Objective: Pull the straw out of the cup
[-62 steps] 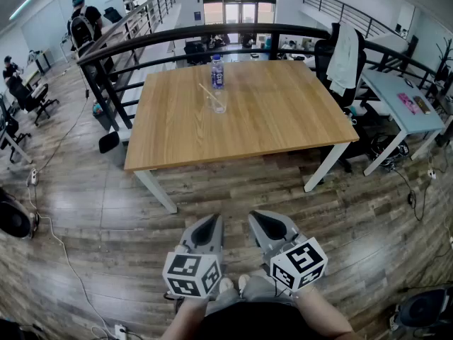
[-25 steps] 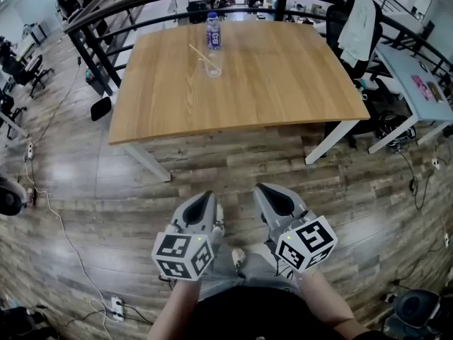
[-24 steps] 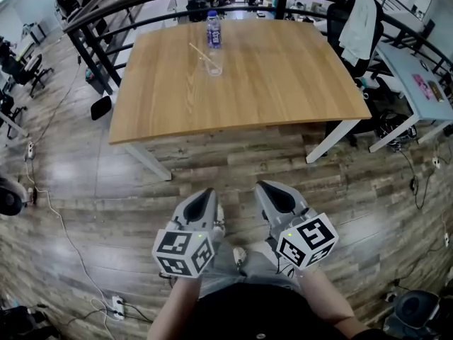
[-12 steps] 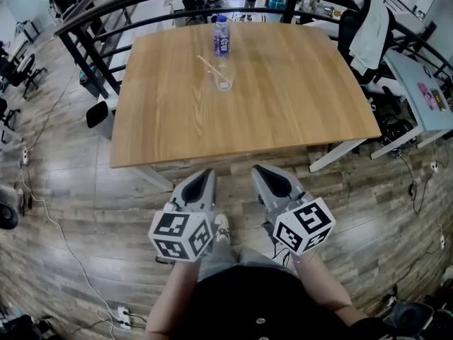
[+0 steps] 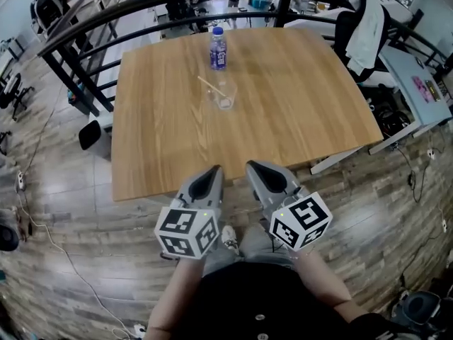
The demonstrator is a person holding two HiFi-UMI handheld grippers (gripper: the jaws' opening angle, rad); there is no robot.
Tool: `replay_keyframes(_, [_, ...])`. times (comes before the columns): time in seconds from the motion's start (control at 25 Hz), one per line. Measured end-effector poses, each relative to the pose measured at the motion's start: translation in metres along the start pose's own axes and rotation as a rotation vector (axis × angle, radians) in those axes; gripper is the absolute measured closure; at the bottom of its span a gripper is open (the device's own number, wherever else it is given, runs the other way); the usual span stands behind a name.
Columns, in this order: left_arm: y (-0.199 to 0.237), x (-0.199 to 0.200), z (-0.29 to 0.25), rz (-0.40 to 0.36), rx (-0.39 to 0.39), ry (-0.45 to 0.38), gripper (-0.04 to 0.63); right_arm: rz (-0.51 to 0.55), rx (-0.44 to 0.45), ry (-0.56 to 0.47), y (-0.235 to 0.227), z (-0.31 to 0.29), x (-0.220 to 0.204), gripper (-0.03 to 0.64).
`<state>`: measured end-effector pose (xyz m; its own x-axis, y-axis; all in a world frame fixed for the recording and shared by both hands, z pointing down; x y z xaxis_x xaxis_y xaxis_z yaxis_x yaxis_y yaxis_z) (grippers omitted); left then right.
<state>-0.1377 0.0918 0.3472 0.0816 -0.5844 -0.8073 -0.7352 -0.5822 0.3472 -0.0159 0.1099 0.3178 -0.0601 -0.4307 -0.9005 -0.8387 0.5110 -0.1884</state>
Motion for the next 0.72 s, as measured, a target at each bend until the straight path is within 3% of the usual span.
replay_keyframes(0.28, [0.017, 0.008, -0.016, 0.004, -0.033, 0.023, 0.578, -0.021, -0.034, 0.013, -0.013, -0.017, 0.005, 0.618])
replay_keyframes(0.72, [0.043, 0.028, -0.035, 0.015, -0.003, 0.026, 0.579, -0.022, 0.003, 0.021, -0.034, -0.052, 0.019, 0.618])
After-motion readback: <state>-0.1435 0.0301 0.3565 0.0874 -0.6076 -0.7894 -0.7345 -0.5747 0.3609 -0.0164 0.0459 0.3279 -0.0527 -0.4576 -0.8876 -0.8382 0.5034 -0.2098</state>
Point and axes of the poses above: the fingertips, and each gripper's own axes: z backward along the fingers, y to its left, x out of its top, the point moved 5 cm from there along z, backward along the fingers, and after that the axes turned 14 degrees about y, right-handed, at the moved point
